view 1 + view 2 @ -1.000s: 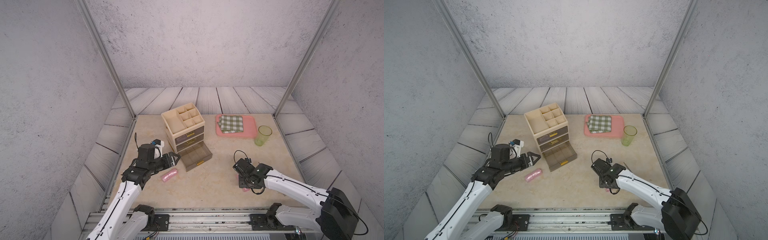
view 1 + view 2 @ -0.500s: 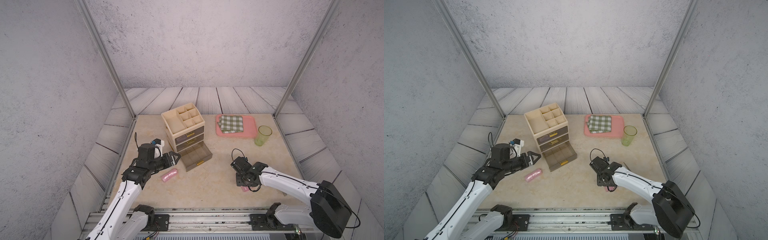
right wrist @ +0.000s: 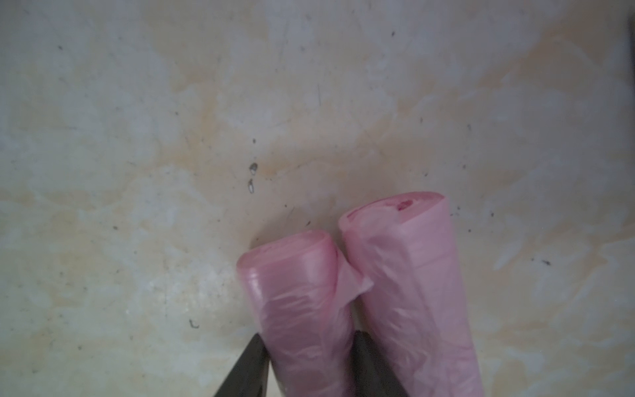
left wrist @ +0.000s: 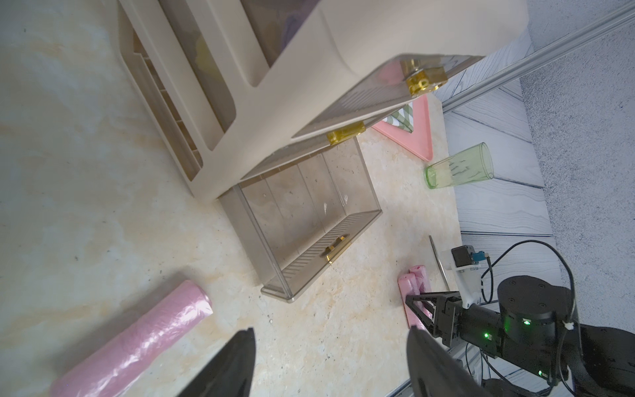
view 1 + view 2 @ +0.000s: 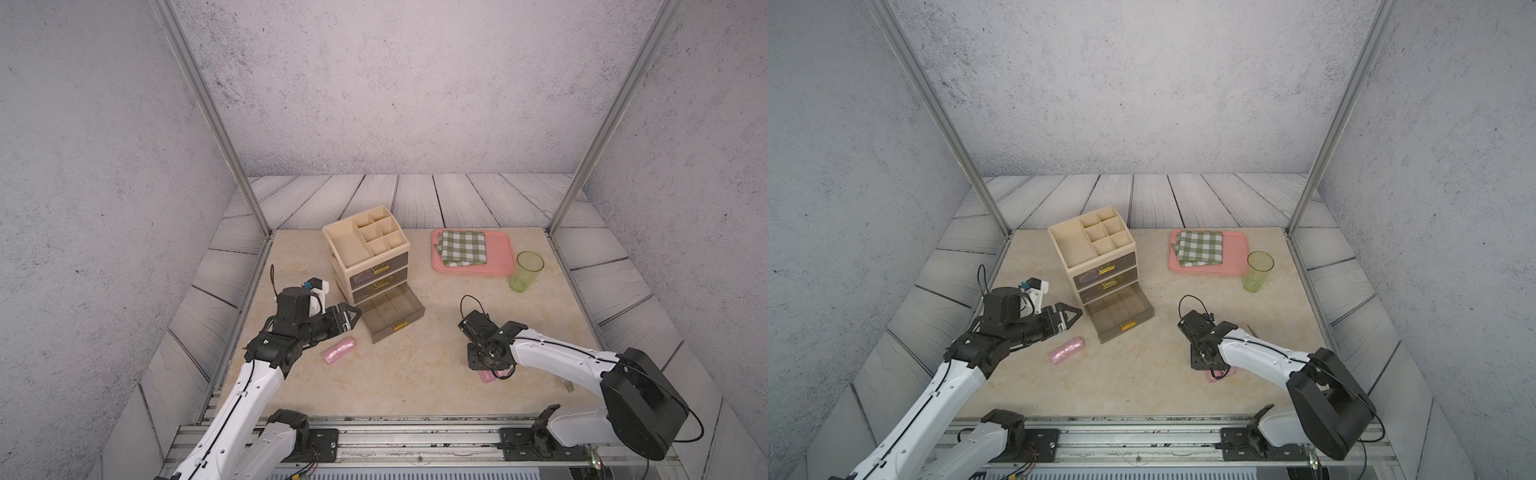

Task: Sort the rolls of trash bags by color and place them into the drawer
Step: Pick up the roll of trash bags from the center of the board.

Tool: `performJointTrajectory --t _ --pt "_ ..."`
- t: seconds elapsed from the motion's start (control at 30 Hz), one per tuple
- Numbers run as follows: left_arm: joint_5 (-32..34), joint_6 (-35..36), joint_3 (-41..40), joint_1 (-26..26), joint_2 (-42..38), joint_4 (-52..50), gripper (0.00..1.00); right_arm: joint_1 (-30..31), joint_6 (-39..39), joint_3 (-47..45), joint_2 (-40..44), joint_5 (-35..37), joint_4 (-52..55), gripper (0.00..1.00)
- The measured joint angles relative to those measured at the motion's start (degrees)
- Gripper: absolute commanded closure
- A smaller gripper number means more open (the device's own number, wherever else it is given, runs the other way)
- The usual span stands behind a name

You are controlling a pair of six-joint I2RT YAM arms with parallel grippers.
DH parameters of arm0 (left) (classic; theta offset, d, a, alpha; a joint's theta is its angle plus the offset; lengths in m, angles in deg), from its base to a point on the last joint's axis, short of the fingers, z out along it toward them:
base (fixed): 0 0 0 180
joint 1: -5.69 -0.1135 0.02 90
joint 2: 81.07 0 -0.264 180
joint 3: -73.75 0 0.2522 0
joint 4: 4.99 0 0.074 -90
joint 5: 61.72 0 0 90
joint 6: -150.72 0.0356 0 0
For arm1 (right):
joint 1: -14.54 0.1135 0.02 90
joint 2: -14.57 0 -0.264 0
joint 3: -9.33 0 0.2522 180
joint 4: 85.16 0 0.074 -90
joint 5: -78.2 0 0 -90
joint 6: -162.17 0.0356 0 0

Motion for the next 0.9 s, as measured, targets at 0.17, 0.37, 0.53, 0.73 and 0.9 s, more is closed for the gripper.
performJointTrajectory --t 0.17,0.37,0.53,0.73,0.9 --pt "0.0 -0.1 -0.9 0.0 0.0 0.7 0.25 0.0 -0.3 0.3 -1.1 -0.4 -0.3 0.60" --pt "-0.1 -0.4 -1.6 0.0 0.1 1.0 0.25 0.0 -0.5 0.6 -1.5 -0.5 -0.4 0.72" --pt "-0.2 -0.4 -1.6 0.0 0.3 0.9 0.25 -0.1 -0.5 0.6 -0.2 -1.2 -0.3 0.73" --pt "-0.1 -0.5 -1.6 0.0 0.2 0.8 0.25 -0.1 -0.7 0.9 4.7 -4.7 -0.2 0.72" --pt "0.2 -0.6 -1.6 0.0 -0.6 0.6 0.25 -0.1 -0.9 3.5 5.2 -8.5 -0.7 0.73"
